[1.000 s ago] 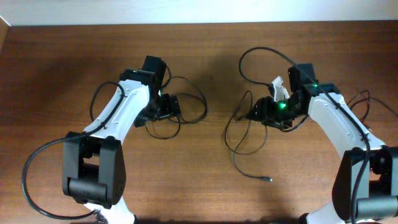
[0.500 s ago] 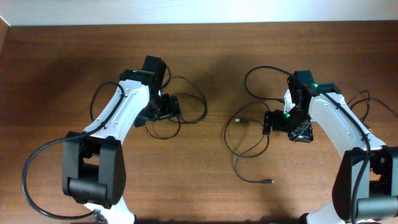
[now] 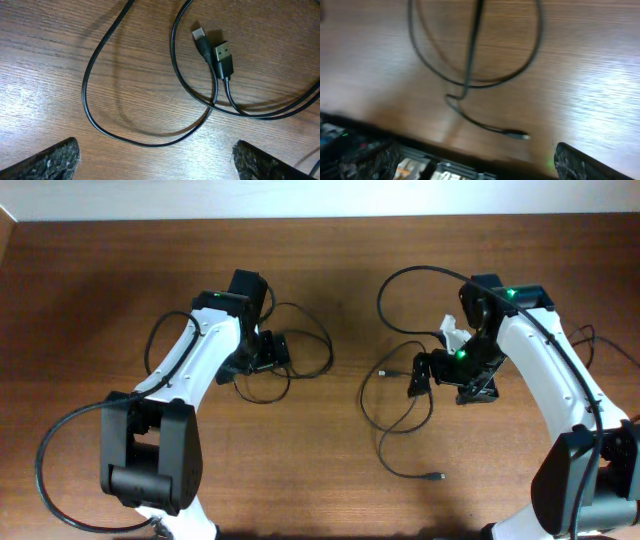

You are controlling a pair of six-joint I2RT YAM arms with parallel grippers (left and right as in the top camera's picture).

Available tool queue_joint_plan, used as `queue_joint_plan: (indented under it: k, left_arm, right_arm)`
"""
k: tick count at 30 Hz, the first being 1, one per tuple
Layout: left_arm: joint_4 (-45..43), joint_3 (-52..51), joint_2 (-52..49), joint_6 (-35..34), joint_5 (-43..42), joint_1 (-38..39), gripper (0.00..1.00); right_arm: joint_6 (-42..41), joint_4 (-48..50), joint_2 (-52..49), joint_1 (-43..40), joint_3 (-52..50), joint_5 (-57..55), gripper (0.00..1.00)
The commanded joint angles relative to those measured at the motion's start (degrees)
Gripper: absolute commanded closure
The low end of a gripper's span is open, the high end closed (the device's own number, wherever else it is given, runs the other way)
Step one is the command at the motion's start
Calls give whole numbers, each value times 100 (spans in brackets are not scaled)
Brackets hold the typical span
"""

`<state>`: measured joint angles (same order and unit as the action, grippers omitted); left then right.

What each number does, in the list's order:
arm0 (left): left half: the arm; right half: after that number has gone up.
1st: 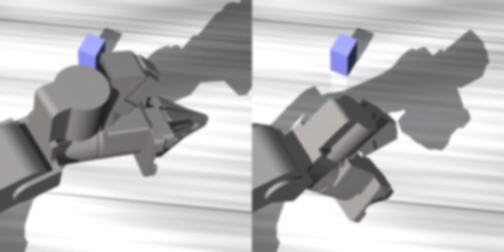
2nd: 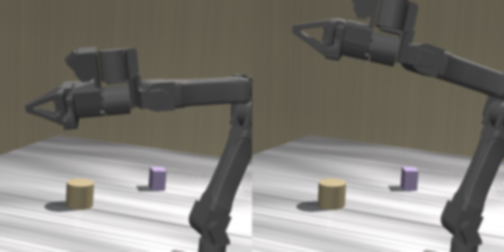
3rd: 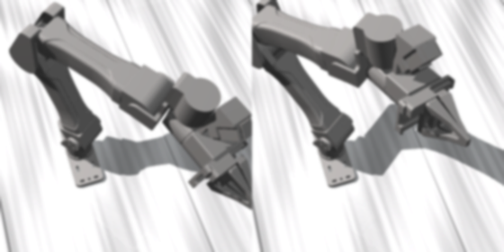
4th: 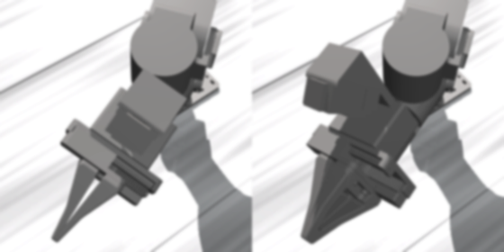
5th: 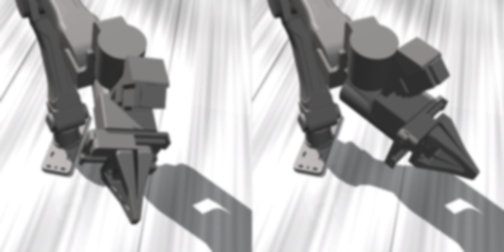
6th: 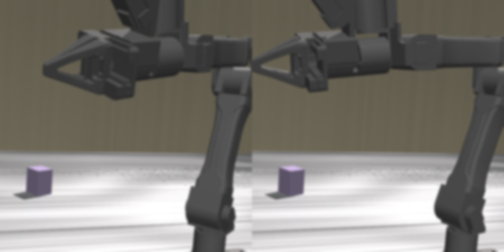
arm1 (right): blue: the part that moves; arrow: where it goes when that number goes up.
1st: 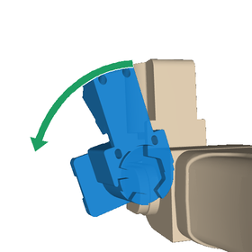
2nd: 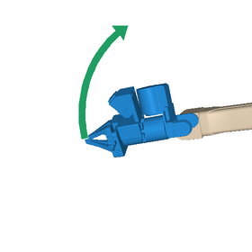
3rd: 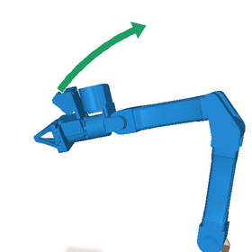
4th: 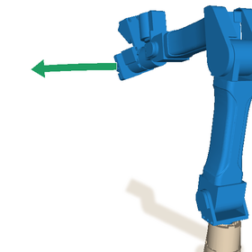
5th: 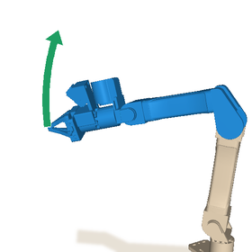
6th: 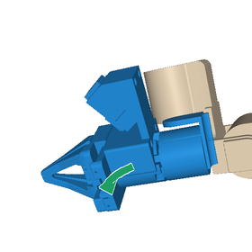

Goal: Untangle cables

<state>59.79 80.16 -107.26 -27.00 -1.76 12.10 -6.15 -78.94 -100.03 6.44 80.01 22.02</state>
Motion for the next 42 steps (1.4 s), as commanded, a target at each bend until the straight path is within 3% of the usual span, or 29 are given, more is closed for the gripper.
queue_joint_plan:
  k: [1, 7, 13, 20, 25, 38, 42]
  left_arm:
    - [4, 13, -20, 33, -44, 17, 1]
    - [4, 13, -20, 33, -44, 17, 1]
    - [2, 13, -20, 33, -42, 17, 1]
    - [2, 13, -20, 33, -42, 17, 1]
    - [4, 13, -20, 33, -42, 17, 1]
    - [-11, 13, -20, 33, -42, 17, 1]
    - [-11, 13, -20, 33, -42, 17, 1]
  right_arm:
    - [-540, 92, -2, 35, -256, 498, 2]
    - [-2846, 732, -4, 37, -1108, 501, 1]
    - [-3980, 1521, -4, 120, -1499, 466, 1]
    - [-5372, 2789, -4, 820, -2249, 304, 2]
    - [-5919, 2889, -4, 903, -2249, -39, 7]
    - [-6033, 2653, -4, 903, -2249, 476, 4]
    - [-6234, 2780, -4, 903, -2249, 501, 8]
